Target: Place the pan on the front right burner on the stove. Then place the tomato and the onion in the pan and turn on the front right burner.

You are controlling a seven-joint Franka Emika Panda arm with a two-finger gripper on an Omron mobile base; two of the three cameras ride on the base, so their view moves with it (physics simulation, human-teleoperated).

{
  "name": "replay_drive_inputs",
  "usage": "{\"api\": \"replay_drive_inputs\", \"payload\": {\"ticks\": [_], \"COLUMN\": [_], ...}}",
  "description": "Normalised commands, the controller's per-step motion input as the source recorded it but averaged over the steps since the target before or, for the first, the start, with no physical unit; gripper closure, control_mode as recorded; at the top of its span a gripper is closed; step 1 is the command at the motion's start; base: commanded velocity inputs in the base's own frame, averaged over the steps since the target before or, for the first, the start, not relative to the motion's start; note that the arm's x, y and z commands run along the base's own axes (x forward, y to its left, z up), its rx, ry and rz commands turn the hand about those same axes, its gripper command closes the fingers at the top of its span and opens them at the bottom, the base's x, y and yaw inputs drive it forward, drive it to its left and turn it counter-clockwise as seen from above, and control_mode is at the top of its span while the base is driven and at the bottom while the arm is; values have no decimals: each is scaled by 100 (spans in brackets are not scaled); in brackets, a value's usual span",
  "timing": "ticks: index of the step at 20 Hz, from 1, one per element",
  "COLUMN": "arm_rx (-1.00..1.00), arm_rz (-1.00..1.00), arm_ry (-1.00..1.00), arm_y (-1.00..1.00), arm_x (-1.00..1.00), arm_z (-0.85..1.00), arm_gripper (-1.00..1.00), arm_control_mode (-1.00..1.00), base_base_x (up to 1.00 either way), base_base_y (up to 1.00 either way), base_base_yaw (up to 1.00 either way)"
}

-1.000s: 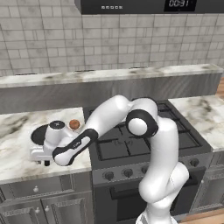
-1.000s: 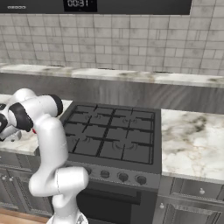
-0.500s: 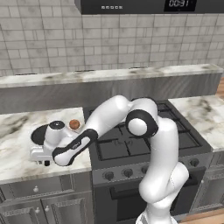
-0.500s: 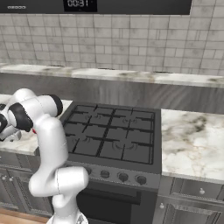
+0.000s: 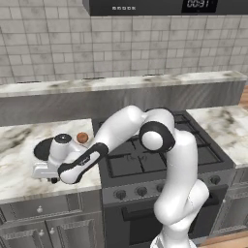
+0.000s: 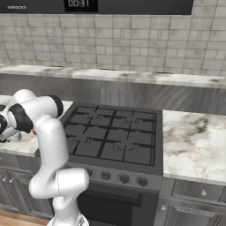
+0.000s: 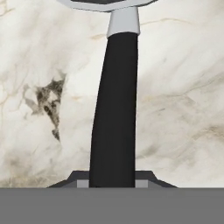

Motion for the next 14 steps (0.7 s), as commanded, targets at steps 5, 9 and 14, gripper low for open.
{"api": "replay_drive_inputs", "payload": {"ticks": [5,9,14], "arm_rx": [0,2,4], "arm_rz": [0,0,0], "arm_ry": [0,-3,-4], "arm_y": [-1,-3,0], "arm_x": [0,0,0], "arm_z": [6,30,39], "arm_gripper": [100,100,100], "arm_control_mode": [-100,-100,-100], "base_base_x": [0,0,0], "base_base_y": [0,0,0], "base_base_yaw": [0,0,0]}}
